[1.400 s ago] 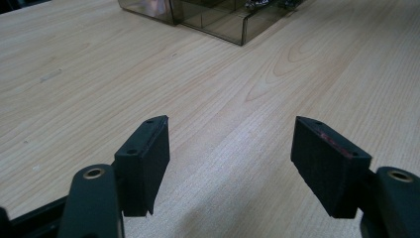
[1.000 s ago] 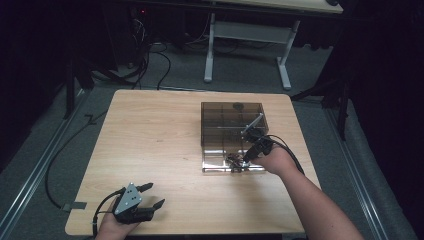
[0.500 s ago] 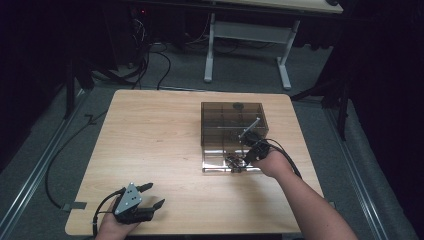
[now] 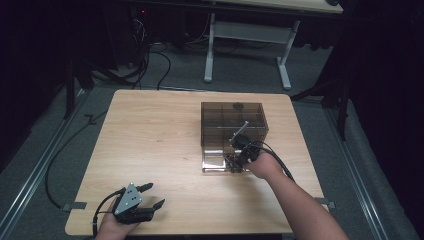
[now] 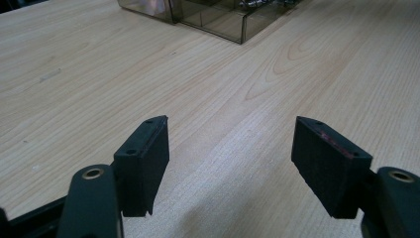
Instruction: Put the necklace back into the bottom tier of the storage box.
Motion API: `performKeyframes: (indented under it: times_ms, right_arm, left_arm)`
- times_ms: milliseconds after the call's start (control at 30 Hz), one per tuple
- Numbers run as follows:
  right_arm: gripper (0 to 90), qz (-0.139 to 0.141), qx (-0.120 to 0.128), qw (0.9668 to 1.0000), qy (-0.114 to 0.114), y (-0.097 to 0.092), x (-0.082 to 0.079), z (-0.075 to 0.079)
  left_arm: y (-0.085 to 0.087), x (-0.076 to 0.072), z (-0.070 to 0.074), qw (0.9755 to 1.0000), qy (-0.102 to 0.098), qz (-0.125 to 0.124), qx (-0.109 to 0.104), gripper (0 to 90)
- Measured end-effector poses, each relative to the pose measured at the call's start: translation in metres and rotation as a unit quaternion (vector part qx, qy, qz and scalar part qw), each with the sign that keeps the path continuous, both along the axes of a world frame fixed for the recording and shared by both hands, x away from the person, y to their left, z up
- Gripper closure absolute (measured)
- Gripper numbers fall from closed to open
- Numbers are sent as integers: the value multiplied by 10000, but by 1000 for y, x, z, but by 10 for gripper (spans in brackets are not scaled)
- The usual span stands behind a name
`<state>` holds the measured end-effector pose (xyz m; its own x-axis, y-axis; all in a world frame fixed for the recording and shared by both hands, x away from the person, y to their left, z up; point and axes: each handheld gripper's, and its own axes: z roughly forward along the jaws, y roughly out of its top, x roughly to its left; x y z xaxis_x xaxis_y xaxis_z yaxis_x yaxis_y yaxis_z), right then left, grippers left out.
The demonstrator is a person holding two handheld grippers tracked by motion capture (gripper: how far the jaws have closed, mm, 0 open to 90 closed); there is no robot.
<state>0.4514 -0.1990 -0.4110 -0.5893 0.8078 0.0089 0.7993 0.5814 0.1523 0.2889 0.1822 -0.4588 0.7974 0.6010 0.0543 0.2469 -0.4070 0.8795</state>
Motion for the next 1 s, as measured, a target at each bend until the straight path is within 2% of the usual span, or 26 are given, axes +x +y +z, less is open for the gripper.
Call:
performKeyframes:
  times_ms: [67, 100, 167, 233, 300, 400, 467, 500, 567, 633, 800, 867, 1000]
  right_arm:
    - [895, -50, -54, 10000, 11, 2, -1, -1]
    - [895, 37, -57, 10000, -43, 2, 0, -2]
    - [892, 34, -102, 9999, -36, 4, -1, -2]
    - [849, 120, -115, 9998, -70, 3, -1, -1]
    - [808, -11, -57, 10000, -35, 2, -2, 3]
    - [762, 12, 59, 9999, -147, -3, -2, 11]
    - [739, -114, 112, 9997, -156, -4, -4, 17]
    - [725, -25, 133, 9997, -210, -5, -3, 18]
    - [718, -51, 159, 9996, -237, -6, -3, 22]
    - [732, -66, 193, 9994, -271, -6, -2, 24]
    - [864, -183, 283, 9980, -533, -4, 2, 24]
    - [895, -219, 238, 9980, -537, -2, 4, 19]
    - [897, -122, 104, 9994, -298, 3, 4, 6]
  left_arm:
    - [0, 0, 0, 10000, -7, -11, 1, 314]
    - [0, 0, 0, 10000, -12, -13, 2, 313]
    - [0, 0, 0, 10000, -21, -13, 6, 313]
    - [0, 0, 0, 10000, -21, -12, 10, 313]
    - [0, 0, 0, 10000, -21, -14, 12, 313]
    - [-1, 0, 0, 10000, -32, -10, 17, 313]
    - [-1, 0, 0, 10000, -35, -7, 21, 314]
    - [-1, 0, 0, 10000, -32, -4, 22, 313]
    - [-1, 0, 0, 10000, -29, 0, 27, 313]
    - [-1, 0, 0, 10000, -26, -2, 29, 314]
    - [-1, 0, 0, 10000, -25, -9, 33, 314]
    - [-1, 0, 0, 10000, -20, -15, 41, 313]
    - [-1, -1, 0, 10000, -25, -16, 44, 313]
